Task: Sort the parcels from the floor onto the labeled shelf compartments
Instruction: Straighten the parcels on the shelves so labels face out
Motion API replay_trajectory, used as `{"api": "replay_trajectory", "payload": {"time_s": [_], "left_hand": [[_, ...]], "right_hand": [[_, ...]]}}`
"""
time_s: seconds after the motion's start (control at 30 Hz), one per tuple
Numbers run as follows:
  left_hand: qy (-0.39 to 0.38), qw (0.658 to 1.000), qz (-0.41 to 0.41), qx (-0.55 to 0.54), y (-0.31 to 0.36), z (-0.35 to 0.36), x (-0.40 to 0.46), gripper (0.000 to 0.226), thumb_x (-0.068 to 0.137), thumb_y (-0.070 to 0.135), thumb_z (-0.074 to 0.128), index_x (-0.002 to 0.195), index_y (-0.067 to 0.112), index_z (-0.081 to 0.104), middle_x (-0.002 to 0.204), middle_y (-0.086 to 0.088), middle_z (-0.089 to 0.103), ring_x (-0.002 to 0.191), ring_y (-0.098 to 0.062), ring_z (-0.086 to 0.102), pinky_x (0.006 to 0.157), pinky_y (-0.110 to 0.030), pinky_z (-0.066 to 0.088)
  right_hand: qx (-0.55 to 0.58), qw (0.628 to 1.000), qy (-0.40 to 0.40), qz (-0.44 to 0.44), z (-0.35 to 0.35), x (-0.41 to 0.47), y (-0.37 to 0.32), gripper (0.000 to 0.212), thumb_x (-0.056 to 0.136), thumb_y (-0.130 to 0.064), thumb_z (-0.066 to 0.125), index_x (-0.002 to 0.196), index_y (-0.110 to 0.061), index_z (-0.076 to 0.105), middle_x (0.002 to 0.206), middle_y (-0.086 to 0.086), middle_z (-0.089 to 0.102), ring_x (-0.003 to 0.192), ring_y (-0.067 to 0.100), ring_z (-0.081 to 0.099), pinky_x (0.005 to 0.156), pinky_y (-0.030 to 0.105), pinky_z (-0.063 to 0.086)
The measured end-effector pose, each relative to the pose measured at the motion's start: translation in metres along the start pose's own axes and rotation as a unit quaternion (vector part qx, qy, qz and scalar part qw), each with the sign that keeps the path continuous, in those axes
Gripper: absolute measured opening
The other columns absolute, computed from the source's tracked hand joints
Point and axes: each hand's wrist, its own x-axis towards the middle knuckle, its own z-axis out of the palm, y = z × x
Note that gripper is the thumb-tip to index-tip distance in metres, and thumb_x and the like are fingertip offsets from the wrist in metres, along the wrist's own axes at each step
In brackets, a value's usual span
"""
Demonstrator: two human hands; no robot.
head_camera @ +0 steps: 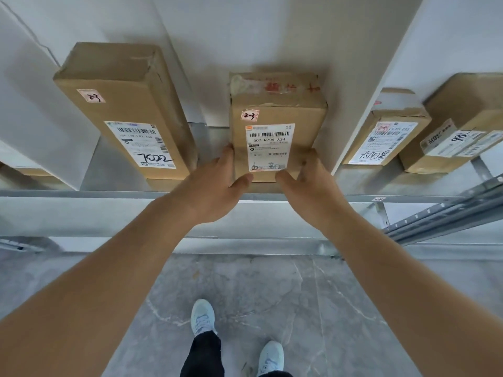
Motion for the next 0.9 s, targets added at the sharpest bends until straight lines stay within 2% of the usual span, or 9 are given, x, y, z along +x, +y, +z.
{"api": "replay_trajectory", "payload": {"time_s": [0.07, 0.13, 0.23, 0.3, 0.4, 0.47, 0.53, 0.7, 0.9], "left_hand": [[-0.002, 1.000, 0.005, -0.009, -0.001, 0.002, 0.002, 0.064, 0.106, 0.041, 0.049, 0.158, 0.019, 0.020, 0.150, -0.005, 0.056, 0.129, -0.032, 0.054, 0.098, -0.039, 0.044], [0.002, 1.000, 0.008, -0.019, -0.002, 0.001, 0.005, 0.068, 0.106, 0.037, 0.050, 0.161, 0.018, 0.015, 0.143, -0.007, 0.061, 0.120, -0.031, 0.059, 0.084, -0.032, 0.036], [0.005, 1.000, 0.010, -0.027, -0.003, -0.001, 0.007, 0.071, 0.106, 0.032, 0.052, 0.162, 0.019, 0.011, 0.136, -0.008, 0.065, 0.109, -0.030, 0.061, 0.073, -0.023, 0.027], [0.001, 1.000, 0.010, -0.019, -0.004, -0.002, 0.010, 0.076, 0.105, 0.032, 0.053, 0.164, 0.020, 0.006, 0.138, -0.006, 0.064, 0.112, -0.030, 0.062, 0.076, -0.024, 0.029], [-0.008, 1.000, 0.008, -0.016, -0.008, -0.002, 0.020, 0.083, 0.104, 0.038, 0.054, 0.164, 0.025, -0.003, 0.148, -0.001, 0.058, 0.118, -0.032, 0.063, 0.087, -0.031, 0.042], [-0.009, 1.000, 0.007, -0.018, -0.010, -0.001, 0.025, 0.085, 0.103, 0.041, 0.054, 0.163, 0.027, -0.004, 0.144, -0.002, 0.061, 0.112, -0.031, 0.066, 0.094, -0.040, 0.052], [-0.007, 1.000, 0.004, -0.017, -0.011, -0.001, 0.030, 0.084, 0.102, 0.042, 0.053, 0.163, 0.028, -0.003, 0.142, -0.003, 0.062, 0.105, -0.030, 0.067, 0.094, -0.046, 0.054], [0.001, 1.000, 0.007, -0.020, -0.014, -0.001, 0.042, 0.086, 0.100, 0.039, 0.054, 0.163, 0.027, -0.002, 0.149, -0.003, 0.057, 0.104, -0.033, 0.066, 0.080, -0.037, 0.048], [-0.003, 1.000, 0.009, -0.019, -0.018, -0.002, 0.048, 0.089, 0.099, 0.039, 0.055, 0.163, 0.028, -0.005, 0.146, -0.005, 0.058, 0.111, -0.034, 0.066, 0.090, -0.043, 0.054]], "right_hand": [[0.009, 1.000, 0.008, -0.010, 0.006, 0.001, 0.002, 0.042, 0.096, -0.028, 0.057, 0.134, -0.022, 0.044, 0.105, -0.010, 0.061, 0.099, 0.026, 0.059, 0.060, 0.021, 0.037], [0.023, 0.999, 0.018, -0.017, 0.009, 0.003, 0.004, 0.045, 0.094, -0.027, 0.058, 0.135, -0.022, 0.042, 0.120, -0.008, 0.065, 0.101, 0.027, 0.061, 0.063, 0.023, 0.040], [0.032, 0.999, 0.020, -0.027, 0.015, 0.008, 0.005, 0.047, 0.092, -0.025, 0.059, 0.134, -0.020, 0.039, 0.123, -0.008, 0.064, 0.100, 0.027, 0.061, 0.064, 0.027, 0.041], [0.037, 0.999, 0.023, -0.028, 0.018, 0.011, 0.003, 0.049, 0.092, -0.025, 0.059, 0.135, -0.019, 0.037, 0.124, -0.010, 0.065, 0.100, 0.026, 0.061, 0.065, 0.027, 0.043], [0.039, 0.999, 0.028, -0.023, 0.020, 0.015, 0.000, 0.055, 0.088, -0.026, 0.060, 0.137, -0.022, 0.035, 0.123, -0.013, 0.066, 0.102, 0.024, 0.064, 0.073, 0.036, 0.054], [0.045, 0.998, 0.031, -0.019, 0.022, 0.019, -0.001, 0.056, 0.087, -0.025, 0.061, 0.137, -0.024, 0.035, 0.119, -0.014, 0.067, 0.098, 0.021, 0.066, 0.073, 0.038, 0.057], [0.053, 0.998, 0.035, -0.012, 0.023, 0.023, -0.002, 0.054, 0.087, -0.023, 0.063, 0.134, -0.024, 0.036, 0.111, -0.015, 0.067, 0.091, 0.016, 0.066, 0.068, 0.035, 0.057], [0.066, 0.997, 0.045, 0.002, 0.026, 0.034, -0.005, 0.056, 0.083, -0.024, 0.065, 0.130, -0.030, 0.036, 0.111, -0.019, 0.068, 0.097, 0.013, 0.068, 0.069, 0.036, 0.061], [0.068, 0.997, 0.048, 0.003, 0.029, 0.041, -0.005, 0.056, 0.077, -0.027, 0.064, 0.126, -0.035, 0.037, 0.112, -0.019, 0.071, 0.099, 0.014, 0.070, 0.075, 0.039, 0.062]]}}
